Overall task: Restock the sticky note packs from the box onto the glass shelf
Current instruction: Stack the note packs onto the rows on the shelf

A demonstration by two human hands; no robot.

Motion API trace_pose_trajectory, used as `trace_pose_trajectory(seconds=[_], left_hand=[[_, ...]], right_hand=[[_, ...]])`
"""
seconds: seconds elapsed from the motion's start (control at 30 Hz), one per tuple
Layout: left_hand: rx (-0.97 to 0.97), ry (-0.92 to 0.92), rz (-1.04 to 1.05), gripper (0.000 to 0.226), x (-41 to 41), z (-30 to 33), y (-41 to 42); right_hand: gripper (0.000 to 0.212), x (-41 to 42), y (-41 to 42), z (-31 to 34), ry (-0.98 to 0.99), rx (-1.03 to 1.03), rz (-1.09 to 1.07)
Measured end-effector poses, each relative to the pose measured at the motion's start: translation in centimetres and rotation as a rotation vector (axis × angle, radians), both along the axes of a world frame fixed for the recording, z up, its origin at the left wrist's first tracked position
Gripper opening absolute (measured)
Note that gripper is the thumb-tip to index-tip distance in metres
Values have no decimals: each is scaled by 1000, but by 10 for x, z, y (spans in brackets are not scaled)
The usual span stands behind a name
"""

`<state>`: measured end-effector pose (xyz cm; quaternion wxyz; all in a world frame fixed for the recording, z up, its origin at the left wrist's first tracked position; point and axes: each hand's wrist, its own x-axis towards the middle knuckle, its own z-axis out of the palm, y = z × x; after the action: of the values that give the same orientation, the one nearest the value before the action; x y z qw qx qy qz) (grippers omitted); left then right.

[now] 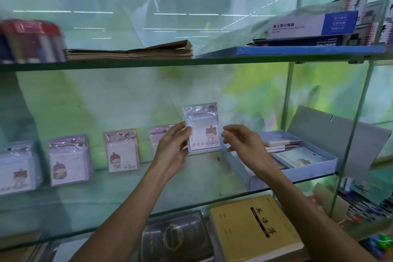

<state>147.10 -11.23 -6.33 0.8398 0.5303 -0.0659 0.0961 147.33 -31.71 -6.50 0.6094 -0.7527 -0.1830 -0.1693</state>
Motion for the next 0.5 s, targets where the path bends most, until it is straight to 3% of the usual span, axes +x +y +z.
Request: trace_pose_trajectory(seconds=[0.17,0.4,0.5], left_hand=[[33,-22,46,19,-17,3,20],[388,-117,288,9,-33,23,81],[574,-190,372,8,-44,34,110]], right_hand=[[20,-6,34,0,109,4,137],[3,-18,84,-13,119,-43,242],[15,-25,116,-17,110,-48,274]])
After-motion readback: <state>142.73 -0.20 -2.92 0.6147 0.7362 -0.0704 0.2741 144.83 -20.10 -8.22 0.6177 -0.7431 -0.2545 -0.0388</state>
